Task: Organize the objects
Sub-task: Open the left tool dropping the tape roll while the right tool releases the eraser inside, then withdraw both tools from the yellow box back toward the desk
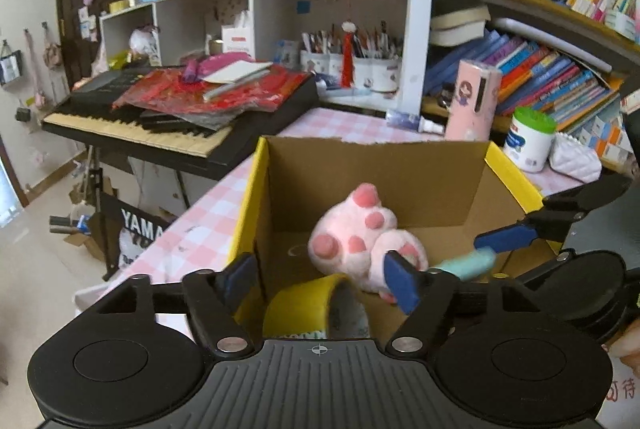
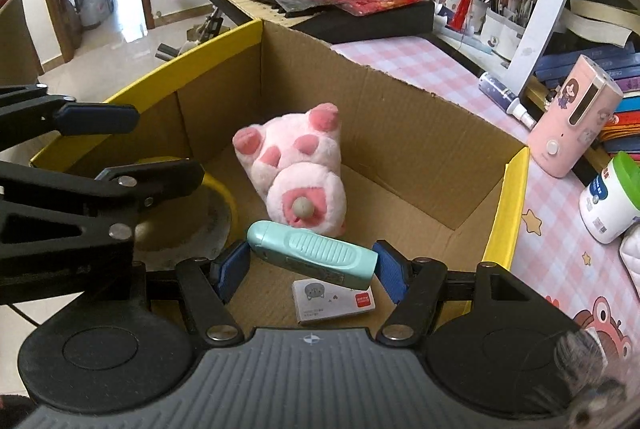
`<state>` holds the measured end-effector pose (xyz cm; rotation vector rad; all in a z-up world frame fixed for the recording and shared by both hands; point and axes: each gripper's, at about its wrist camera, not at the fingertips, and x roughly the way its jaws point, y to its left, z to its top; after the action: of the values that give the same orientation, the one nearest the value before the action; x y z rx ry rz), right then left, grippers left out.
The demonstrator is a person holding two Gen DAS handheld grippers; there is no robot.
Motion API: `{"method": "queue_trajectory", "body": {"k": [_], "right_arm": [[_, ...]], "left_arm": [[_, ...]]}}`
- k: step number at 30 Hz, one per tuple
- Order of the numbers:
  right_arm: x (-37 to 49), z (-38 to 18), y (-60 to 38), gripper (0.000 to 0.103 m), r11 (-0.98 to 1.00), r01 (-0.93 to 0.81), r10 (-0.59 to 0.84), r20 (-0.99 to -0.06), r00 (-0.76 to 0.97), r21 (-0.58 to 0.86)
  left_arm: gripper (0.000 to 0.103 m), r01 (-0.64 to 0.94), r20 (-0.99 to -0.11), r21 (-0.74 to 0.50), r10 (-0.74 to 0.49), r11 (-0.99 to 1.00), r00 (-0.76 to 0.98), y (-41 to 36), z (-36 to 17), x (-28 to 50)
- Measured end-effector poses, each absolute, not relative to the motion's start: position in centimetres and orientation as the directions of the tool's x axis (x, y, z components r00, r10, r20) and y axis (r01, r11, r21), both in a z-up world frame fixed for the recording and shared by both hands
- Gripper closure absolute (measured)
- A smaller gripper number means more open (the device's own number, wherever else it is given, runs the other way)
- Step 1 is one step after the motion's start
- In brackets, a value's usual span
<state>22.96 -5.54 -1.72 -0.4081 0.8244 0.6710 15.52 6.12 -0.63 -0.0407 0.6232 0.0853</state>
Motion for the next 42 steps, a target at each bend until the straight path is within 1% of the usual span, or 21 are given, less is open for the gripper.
{"method": "queue_trajectory", "body": {"k": [3, 5, 7, 9, 11, 17, 23, 31, 34, 37, 42], "right_arm": [[22.6, -1.5, -5.8, 0.032, 0.742, -0.665, 0.382, -0.765, 0.518, -0.079], [22.4, -1.4, -6.1, 0.031, 0.76, -0.646, 0.383, -0.759, 0.527, -0.065], [22.0, -1.1, -6.4, 0.031, 0.778, -0.625, 0.377, -0.749, 0.545, -0.063], [21.3, -0.6, -6.6, 0.025, 0.792, -0.606, 0.375, -0.725, 0.578, -0.075], [20.2, 0.0, -6.9, 0.024, 0.806, -0.585, 0.376, -0.688, 0.621, -0.087], [17.2, 1.2, -7.6, 0.021, 0.847, -0.513, 0.346, -0.592, 0.728, -0.135], [14.7, 1.9, -8.6, 0.02, 0.894, -0.426, 0.298, -0.524, 0.798, -0.14], [11.8, 2.1, -9.3, 0.02, 0.935, -0.327, 0.225, -0.485, 0.845, -0.136], [10.5, 2.1, -9.1, 0.019, 0.943, -0.302, 0.202, -0.474, 0.857, -0.144], [9.2, 1.8, -8.7, 0.017, 0.946, -0.286, 0.182, -0.478, 0.859, -0.154], [6.8, 1.1, -8.1, 0.016, 0.947, -0.279, 0.164, -0.509, 0.845, -0.158]], "left_arm": [[0.027, -0.092, -0.572, -0.023, 0.062, 0.996, 0.818, 6.2, 0.0, 15.0], [0.021, -0.092, -0.558, -0.024, 0.063, 0.995, 0.827, 6.1, 0.4, 14.5], [0.018, -0.097, -0.544, -0.03, 0.065, 0.995, 0.837, 6.1, 0.9, 14.0], [0.017, -0.102, -0.53, -0.04, 0.065, 0.994, 0.846, 6.1, 1.4, 13.5], [0.015, -0.114, -0.518, -0.052, 0.07, 0.992, 0.852, 6.2, 1.8, 12.9], [0.015, -0.155, -0.491, -0.098, 0.088, 0.983, 0.867, 6.7, 2.6, 11.0], [0.015, -0.159, -0.495, -0.109, 0.085, 0.981, 0.865, 7.2, 2.3, 9.5], [0.015, -0.145, -0.501, -0.108, 0.072, 0.983, 0.863, 7.8, 2.1, 7.0], [0.015, -0.14, -0.508, -0.108, 0.067, 0.984, 0.859, 8.1, 1.9, 5.9], [0.014, -0.138, -0.519, -0.107, 0.063, 0.985, 0.852, 8.4, 1.6, 4.8], [0.015, -0.133, -0.554, -0.09, 0.061, 0.987, 0.831, 8.8, 0.9, 2.9]]}}
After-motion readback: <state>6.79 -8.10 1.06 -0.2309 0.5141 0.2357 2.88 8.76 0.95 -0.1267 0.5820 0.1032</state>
